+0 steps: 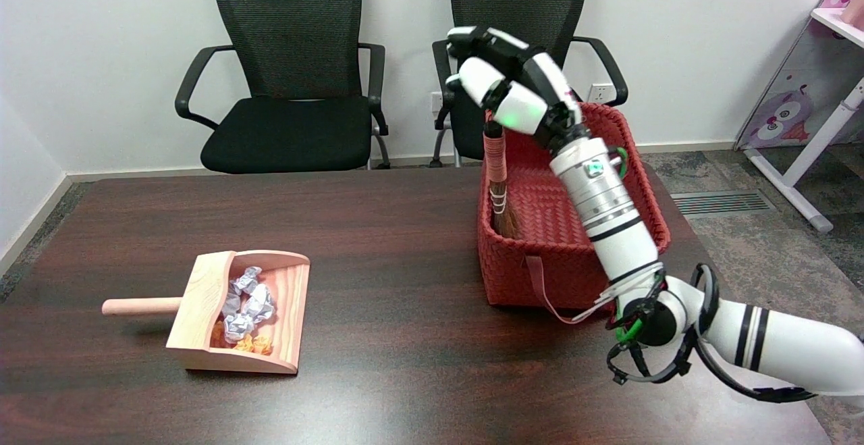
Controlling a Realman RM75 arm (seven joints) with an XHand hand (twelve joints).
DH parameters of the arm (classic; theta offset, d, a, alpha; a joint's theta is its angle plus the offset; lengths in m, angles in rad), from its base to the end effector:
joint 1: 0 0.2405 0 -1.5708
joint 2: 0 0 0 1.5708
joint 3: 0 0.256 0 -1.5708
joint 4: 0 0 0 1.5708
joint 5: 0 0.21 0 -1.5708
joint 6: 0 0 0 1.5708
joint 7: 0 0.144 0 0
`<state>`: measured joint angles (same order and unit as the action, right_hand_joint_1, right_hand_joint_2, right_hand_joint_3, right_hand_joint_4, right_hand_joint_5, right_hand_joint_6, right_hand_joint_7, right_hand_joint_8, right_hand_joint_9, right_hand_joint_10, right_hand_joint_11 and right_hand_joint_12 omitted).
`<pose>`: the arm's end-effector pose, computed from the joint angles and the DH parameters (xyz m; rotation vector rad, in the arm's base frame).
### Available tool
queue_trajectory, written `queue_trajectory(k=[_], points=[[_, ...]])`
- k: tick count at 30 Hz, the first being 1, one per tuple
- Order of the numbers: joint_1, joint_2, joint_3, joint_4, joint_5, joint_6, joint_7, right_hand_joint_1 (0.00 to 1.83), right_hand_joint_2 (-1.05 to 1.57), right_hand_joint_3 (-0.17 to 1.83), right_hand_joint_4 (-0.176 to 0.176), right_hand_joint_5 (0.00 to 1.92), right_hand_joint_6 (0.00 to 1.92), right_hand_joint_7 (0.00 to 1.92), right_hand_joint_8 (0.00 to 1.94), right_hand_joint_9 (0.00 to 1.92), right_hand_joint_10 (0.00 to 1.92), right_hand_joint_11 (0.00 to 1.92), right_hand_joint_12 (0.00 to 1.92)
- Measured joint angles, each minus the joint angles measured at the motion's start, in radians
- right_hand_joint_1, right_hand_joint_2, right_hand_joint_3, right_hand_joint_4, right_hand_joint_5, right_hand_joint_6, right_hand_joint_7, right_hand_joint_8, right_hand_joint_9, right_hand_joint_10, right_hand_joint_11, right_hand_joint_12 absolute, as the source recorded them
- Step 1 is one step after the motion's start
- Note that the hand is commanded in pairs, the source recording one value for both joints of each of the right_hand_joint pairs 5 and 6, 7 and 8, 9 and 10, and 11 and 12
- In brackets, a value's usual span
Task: Place the broom in the basket.
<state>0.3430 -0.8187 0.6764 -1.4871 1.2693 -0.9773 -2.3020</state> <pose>-0.1778 -0.3523 0.2934 1.7087 -0.8259 1.4127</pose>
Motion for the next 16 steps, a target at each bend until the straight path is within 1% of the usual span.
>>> queue_trajectory(k=[8, 12, 16], points=[[-0.047, 0.053, 0.068, -0.035, -0.008, -0.097, 0.007, 0.73, 0.9, 0.83, -0.176, 0.59, 0.59, 0.59, 0.59, 0.42, 0.42, 0.78, 0.78], [-0.11, 0.099, 0.117, -0.069, -0.009, -0.151, 0.009, 0.75, 0.89, 0.84, -0.176, 0.58, 0.58, 0.58, 0.58, 0.44, 0.44, 0.87, 0.87], [-0.178, 0.148, 0.156, -0.103, -0.009, -0.189, 0.009, 0.81, 0.89, 0.82, -0.176, 0.52, 0.52, 0.52, 0.52, 0.48, 0.48, 1.0, 1.0]])
